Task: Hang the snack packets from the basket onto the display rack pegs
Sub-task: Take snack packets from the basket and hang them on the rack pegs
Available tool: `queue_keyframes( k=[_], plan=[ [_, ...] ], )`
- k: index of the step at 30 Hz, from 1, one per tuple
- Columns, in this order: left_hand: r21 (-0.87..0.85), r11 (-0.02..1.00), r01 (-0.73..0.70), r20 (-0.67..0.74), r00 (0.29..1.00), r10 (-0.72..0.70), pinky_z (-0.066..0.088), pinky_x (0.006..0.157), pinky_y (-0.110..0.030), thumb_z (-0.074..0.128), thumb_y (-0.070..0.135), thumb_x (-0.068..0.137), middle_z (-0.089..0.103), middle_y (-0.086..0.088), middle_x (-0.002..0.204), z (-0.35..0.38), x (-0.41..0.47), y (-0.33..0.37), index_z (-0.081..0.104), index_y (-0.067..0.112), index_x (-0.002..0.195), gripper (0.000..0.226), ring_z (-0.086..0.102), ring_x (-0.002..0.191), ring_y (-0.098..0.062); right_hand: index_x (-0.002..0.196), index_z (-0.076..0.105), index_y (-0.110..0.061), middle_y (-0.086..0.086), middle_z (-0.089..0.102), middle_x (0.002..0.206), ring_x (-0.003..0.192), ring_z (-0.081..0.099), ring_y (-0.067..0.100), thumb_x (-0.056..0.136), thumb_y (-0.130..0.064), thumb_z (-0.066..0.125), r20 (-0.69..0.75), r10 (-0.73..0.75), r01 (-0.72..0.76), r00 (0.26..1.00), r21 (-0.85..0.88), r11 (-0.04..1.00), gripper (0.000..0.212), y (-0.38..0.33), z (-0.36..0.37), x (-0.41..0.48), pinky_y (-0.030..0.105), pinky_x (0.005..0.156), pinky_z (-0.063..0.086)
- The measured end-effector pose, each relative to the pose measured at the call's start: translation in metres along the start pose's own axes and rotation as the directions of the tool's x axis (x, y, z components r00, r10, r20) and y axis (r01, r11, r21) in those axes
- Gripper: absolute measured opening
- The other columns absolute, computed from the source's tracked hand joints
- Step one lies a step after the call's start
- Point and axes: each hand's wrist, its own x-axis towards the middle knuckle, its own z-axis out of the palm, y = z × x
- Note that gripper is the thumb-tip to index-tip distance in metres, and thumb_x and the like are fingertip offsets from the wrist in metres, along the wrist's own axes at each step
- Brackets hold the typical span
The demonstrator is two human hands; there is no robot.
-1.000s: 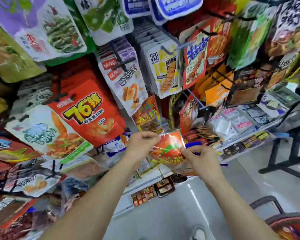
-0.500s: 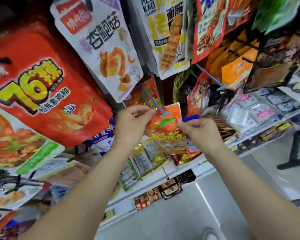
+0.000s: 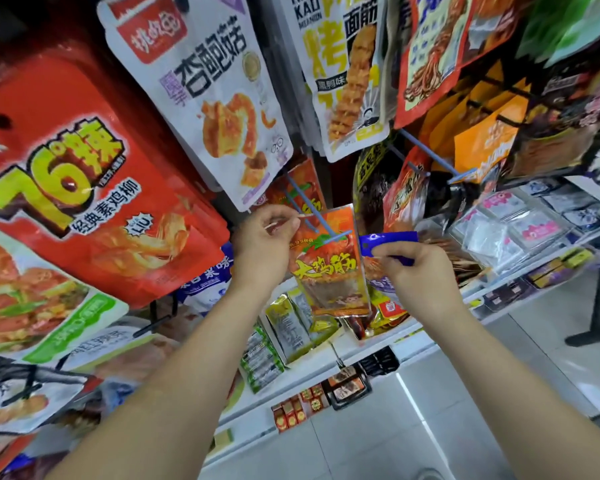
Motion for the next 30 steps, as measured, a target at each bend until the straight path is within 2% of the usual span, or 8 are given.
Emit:
queue_keyframes(
  k=[5, 11, 16, 19, 22, 24, 27, 30],
  plan=[
    [0.112, 0.992, -0.067, -0.106, 0.991, 0.078, 0.044, 0.065, -0.015, 0.066, 0.011, 0.089, 0.062, 0.014, 0.076, 0.003, 0.028, -0.008, 0.067, 0.017, 0.087, 0.006, 0.056, 0.068, 0.005, 0.094, 0.067, -0.027, 0.004, 0.065, 0.093, 0.07, 0.06, 0.018, 0.091, 0.006, 0.056, 0.024, -0.047, 0.047, 0.999, -0.015, 0.999, 0.035, 0.006, -0.012, -0.005, 0.032, 0.057, 0.052],
    [0.193, 0.978, -0.073, -0.245, 0.962, 0.12, 0.046, 0.088, -0.021, 0.064, 0.026, 0.09, 0.068, -0.005, 0.107, 0.005, 0.05, -0.015, 0.066, 0.003, 0.113, 0.032, 0.062, 0.099, -0.019, 0.1, 0.062, -0.027, -0.01, 0.063, 0.099, 0.087, 0.067, 0.013, 0.087, 0.011, 0.061, 0.014, -0.069, 0.065, 0.998, 0.195, 0.979, 0.04, -0.001, -0.017, -0.014, 0.03, 0.064, 0.061],
    [0.273, 0.96, -0.057, -0.32, 0.936, 0.146, 0.031, 0.084, -0.012, 0.057, 0.016, 0.097, 0.059, -0.018, 0.126, 0.006, 0.045, -0.004, 0.055, -0.006, 0.123, 0.035, 0.05, 0.121, -0.031, 0.115, 0.056, -0.033, -0.003, 0.069, 0.084, 0.065, 0.07, 0.013, 0.084, 0.014, 0.063, -0.004, -0.005, 0.006, 1.0, 0.421, 0.907, 0.057, -0.003, -0.022, -0.021, 0.029, 0.053, 0.06],
    [0.177, 0.983, 0.044, -0.329, 0.944, 0.017, 0.031, 0.064, -0.001, 0.058, 0.026, 0.096, 0.064, -0.014, 0.117, 0.002, 0.037, -0.007, 0.059, -0.003, 0.119, 0.037, 0.057, 0.112, -0.027, 0.102, 0.067, -0.018, -0.005, 0.074, 0.074, 0.06, 0.07, 0.011, 0.085, 0.01, 0.064, 0.039, 0.018, -0.033, 0.999, 0.416, 0.909, 0.033, 0.001, -0.022, -0.023, 0.022, 0.05, 0.056],
    [0.035, 0.993, 0.109, -0.265, 0.959, -0.096, 0.043, 0.073, -0.022, 0.057, 0.031, 0.096, 0.065, 0.004, 0.094, -0.006, -0.002, -0.013, 0.06, 0.008, 0.119, 0.033, 0.064, 0.097, -0.009, 0.092, 0.071, -0.018, -0.004, 0.075, 0.072, 0.062, 0.07, 0.012, 0.086, 0.005, 0.066, 0.117, 0.01, -0.056, 0.993, 0.398, 0.915, 0.024, 0.003, -0.014, -0.023, 0.024, 0.053, 0.058],
    [-0.099, 0.992, 0.084, -0.173, 0.98, -0.1, 0.045, 0.081, -0.017, 0.057, 0.029, 0.096, 0.064, 0.02, 0.099, -0.012, -0.043, -0.016, 0.062, 0.022, 0.12, 0.026, 0.06, 0.093, 0.011, 0.094, 0.071, -0.015, -0.004, 0.074, 0.07, 0.059, 0.067, 0.01, 0.086, 0.004, 0.066, 0.174, 0.011, -0.081, 0.985, 0.398, 0.914, 0.021, -0.002, -0.004, -0.023, 0.024, 0.053, 0.057],
    [-0.146, 0.981, 0.124, -0.013, 0.992, -0.127, 0.048, 0.076, -0.011, 0.063, 0.022, 0.091, 0.069, 0.024, 0.092, -0.021, -0.09, -0.027, 0.07, 0.023, 0.106, 0.016, 0.062, 0.089, 0.01, 0.09, 0.072, -0.019, -0.002, 0.074, 0.074, 0.061, 0.066, 0.014, 0.087, 0.003, 0.065, 0.294, -0.008, -0.098, 0.956, 0.345, 0.934, 0.023, -0.01, 0.019, -0.023, 0.024, 0.054, 0.056],
    [-0.096, 0.987, 0.129, -0.135, 0.981, -0.142, 0.046, 0.061, -0.015, 0.074, 0.017, 0.083, 0.071, 0.011, 0.076, -0.042, -0.102, -0.048, 0.072, 0.027, 0.083, 0.009, 0.063, 0.071, 0.0, 0.094, 0.07, -0.01, 0.007, 0.071, 0.084, 0.067, 0.065, 0.017, 0.087, 0.004, 0.065, 0.423, 0.001, -0.152, 0.906, 0.325, 0.933, 0.016, -0.021, 0.047, -0.029, 0.025, 0.057, 0.059]
  ],
)
